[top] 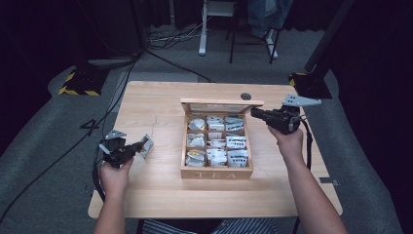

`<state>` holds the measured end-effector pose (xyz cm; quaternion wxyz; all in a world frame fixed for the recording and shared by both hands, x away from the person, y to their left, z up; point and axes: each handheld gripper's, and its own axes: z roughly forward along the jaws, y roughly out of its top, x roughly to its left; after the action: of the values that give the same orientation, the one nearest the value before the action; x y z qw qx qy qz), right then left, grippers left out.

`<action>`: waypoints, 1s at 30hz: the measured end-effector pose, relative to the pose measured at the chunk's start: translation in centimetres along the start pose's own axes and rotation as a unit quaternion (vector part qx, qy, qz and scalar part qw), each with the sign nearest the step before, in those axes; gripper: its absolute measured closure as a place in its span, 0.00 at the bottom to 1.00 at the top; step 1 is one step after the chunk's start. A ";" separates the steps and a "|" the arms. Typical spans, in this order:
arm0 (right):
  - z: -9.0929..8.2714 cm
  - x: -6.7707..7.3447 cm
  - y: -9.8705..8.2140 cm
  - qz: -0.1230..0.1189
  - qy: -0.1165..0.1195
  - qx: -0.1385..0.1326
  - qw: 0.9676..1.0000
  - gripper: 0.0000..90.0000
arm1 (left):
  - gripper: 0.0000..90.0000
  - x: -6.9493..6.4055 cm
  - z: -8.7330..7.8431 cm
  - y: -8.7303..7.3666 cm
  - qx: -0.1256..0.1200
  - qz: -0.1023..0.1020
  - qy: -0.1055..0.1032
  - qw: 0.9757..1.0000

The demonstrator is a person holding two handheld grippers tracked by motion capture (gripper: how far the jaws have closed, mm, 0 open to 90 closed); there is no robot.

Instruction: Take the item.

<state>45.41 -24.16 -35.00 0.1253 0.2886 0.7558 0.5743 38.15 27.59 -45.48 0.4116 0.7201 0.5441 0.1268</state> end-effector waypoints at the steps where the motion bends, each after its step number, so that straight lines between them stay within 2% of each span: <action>1: 0.0 0.0 0.0 0.000 0.001 0.001 1.000 1.00 | 1.00 0.0 0.0 0.0 0.001 -0.004 -0.003 1.000; 5: 0.0 0.0 0.0 -0.001 0.000 0.002 1.000 1.00 | 1.00 0.2 0.2 0.0 0.002 -0.008 -0.001 1.000; 7: 0.0 0.0 -0.1 -0.002 0.000 0.001 1.000 1.00 | 0.98 0.1 0.2 0.1 0.006 -0.004 0.009 1.000; 8: -0.1 0.1 -0.1 -0.002 -0.001 0.002 1.000 1.00 | 0.87 0.0 0.3 0.2 0.010 -0.001 0.033 0.999; 9: -0.1 0.1 -0.1 -0.002 -0.002 0.001 1.000 1.00 | 0.82 0.0 0.3 0.2 0.010 -0.001 0.033 0.999; 10: -0.1 0.1 -0.1 -0.002 -0.002 0.001 1.000 1.00 | 0.74 0.0 0.3 0.2 0.011 -0.008 0.046 0.999; 11: -0.1 0.1 -0.1 -0.002 -0.002 0.001 1.000 1.00 | 0.70 0.0 0.3 0.2 0.011 -0.008 0.046 0.999; 12: -0.1 0.1 -0.2 -0.002 -0.002 0.001 1.000 1.00 | 0.65 -0.1 0.2 0.2 0.018 -0.003 0.066 0.998; 14: -0.2 0.1 -0.2 -0.002 -0.003 0.000 1.000 1.00 | 0.59 -0.3 0.1 0.1 0.023 0.007 0.090 0.996; 16: -0.2 0.0 -0.2 -0.003 -0.004 0.000 1.000 1.00 | 0.55 -0.4 0.1 0.2 0.030 0.010 0.106 0.994; 17: -0.2 0.0 -0.2 -0.003 -0.004 0.000 1.000 1.00 | 0.54 -0.4 0.1 0.2 0.030 0.010 0.106 0.994; 19: -0.1 0.1 -0.2 -0.001 -0.004 -0.002 1.000 1.00 | 0.52 -0.5 -0.1 0.3 0.038 0.014 0.119 0.992; 20: -0.1 0.1 -0.2 -0.003 -0.003 -0.001 1.000 1.00 | 0.50 -0.6 -0.3 0.4 0.040 0.022 0.127 0.991; 23: -0.1 0.1 -0.2 -0.003 -0.003 -0.001 1.000 1.00 | 0.49 -0.7 -0.6 0.6 0.039 0.025 0.131 0.990; 26: 0.1 0.1 -0.2 -0.001 -0.001 -0.001 1.000 1.00 | 0.49 -1.0 -1.2 0.7 0.028 0.027 0.123 0.992; 29: 0.2 0.1 -0.1 -0.004 0.001 0.000 1.000 1.00 | 0.49 -1.8 -1.8 0.5 0.010 0.025 0.087 0.996; 30: 0.3 0.2 -0.1 -0.004 0.000 0.001 1.000 1.00 | 0.49 -2.2 -2.1 0.4 0.006 0.029 0.069 0.997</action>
<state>45.39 -23.88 -35.20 0.1272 0.2859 0.7574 0.5731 36.32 26.56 -43.30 0.3647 0.7278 0.5506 0.1848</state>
